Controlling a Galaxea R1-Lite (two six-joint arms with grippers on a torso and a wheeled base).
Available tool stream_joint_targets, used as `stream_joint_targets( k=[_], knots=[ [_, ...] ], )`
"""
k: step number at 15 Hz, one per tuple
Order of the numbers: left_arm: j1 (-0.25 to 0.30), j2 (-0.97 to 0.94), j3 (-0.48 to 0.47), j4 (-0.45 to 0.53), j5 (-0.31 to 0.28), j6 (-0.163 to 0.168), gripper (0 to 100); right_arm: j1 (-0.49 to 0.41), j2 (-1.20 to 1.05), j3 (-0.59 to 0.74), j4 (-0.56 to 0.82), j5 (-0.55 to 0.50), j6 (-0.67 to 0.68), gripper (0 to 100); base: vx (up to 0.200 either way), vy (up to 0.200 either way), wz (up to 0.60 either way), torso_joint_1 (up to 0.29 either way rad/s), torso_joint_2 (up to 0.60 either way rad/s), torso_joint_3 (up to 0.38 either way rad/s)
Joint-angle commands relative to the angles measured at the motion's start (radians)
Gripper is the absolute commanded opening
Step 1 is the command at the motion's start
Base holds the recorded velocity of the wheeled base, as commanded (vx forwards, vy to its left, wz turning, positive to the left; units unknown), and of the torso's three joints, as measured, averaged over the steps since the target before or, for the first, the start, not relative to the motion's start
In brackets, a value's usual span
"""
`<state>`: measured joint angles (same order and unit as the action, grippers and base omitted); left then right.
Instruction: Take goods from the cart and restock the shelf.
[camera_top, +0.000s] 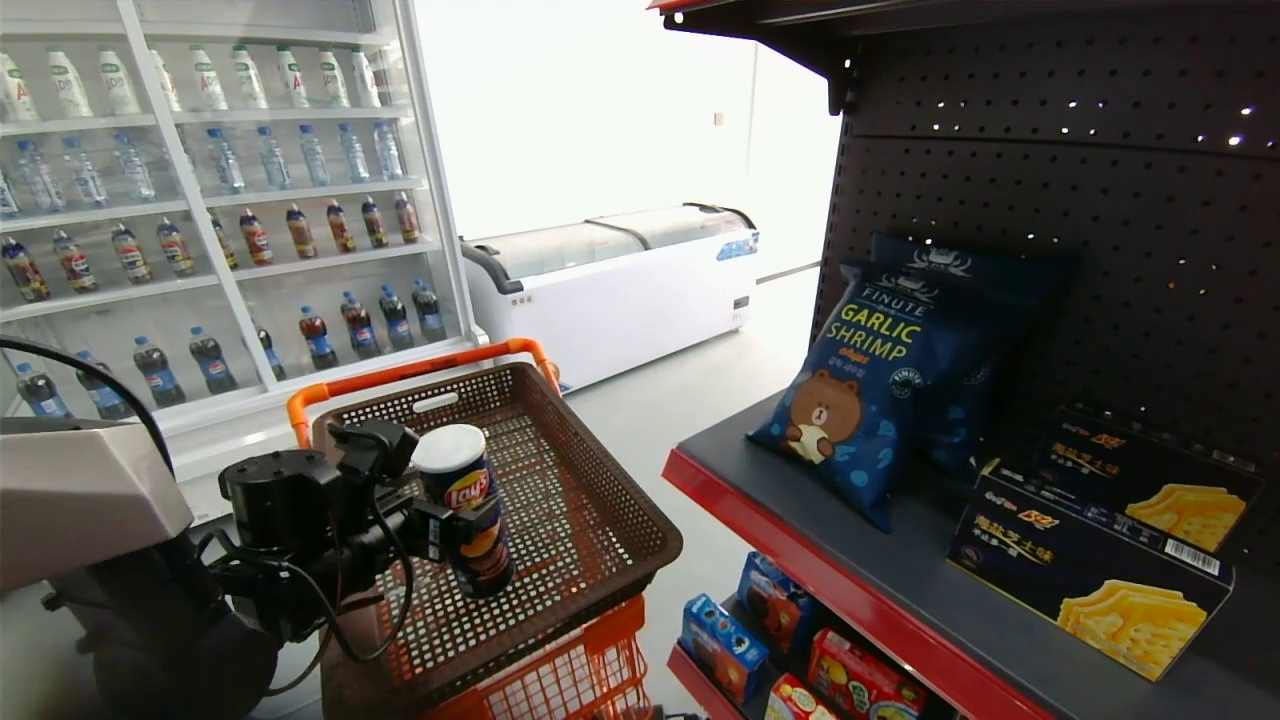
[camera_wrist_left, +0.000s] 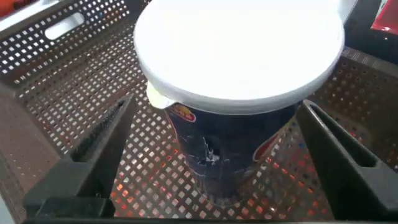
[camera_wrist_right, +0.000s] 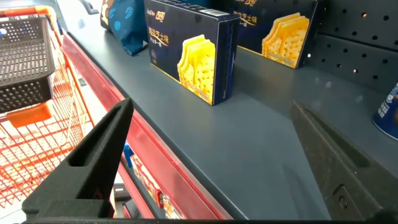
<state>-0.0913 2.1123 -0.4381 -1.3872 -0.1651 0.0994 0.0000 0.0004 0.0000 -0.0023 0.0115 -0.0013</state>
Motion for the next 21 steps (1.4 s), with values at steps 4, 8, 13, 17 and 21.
stream_joint_targets(
  k=[4, 8, 13, 17, 21],
  knots=[
    [-0.007, 0.118, -0.001, -0.078, 0.001, 0.002, 100, 0.000, 0.000, 0.000, -0.001, 0.001, 0.000, 100, 0.000, 0.000, 0.00, 0.000, 0.00, 0.000],
    [-0.012, 0.126, -0.004, -0.078, -0.001, 0.002, 0, 0.000, 0.000, 0.000, -0.001, 0.001, 0.000, 100, 0.000, 0.000, 0.00, 0.000, 0.00, 0.000],
    [-0.007, 0.067, -0.014, 0.028, -0.002, 0.065, 0, 0.000, 0.000, 0.000, 0.001, 0.001, 0.000, 100, 0.000, 0.000, 0.00, 0.000, 0.00, 0.000],
    [-0.035, -0.167, -0.137, 0.409, -0.002, 0.049, 0, 0.000, 0.000, 0.000, -0.001, 0.001, 0.000, 100, 0.000, 0.000, 0.00, 0.000, 0.00, 0.000],
    [-0.041, -0.425, -0.320, 0.872, -0.088, -0.021, 0, 0.000, 0.000, 0.000, -0.001, 0.001, 0.000, 100, 0.000, 0.000, 0.00, 0.000, 0.00, 0.000]
  ],
)
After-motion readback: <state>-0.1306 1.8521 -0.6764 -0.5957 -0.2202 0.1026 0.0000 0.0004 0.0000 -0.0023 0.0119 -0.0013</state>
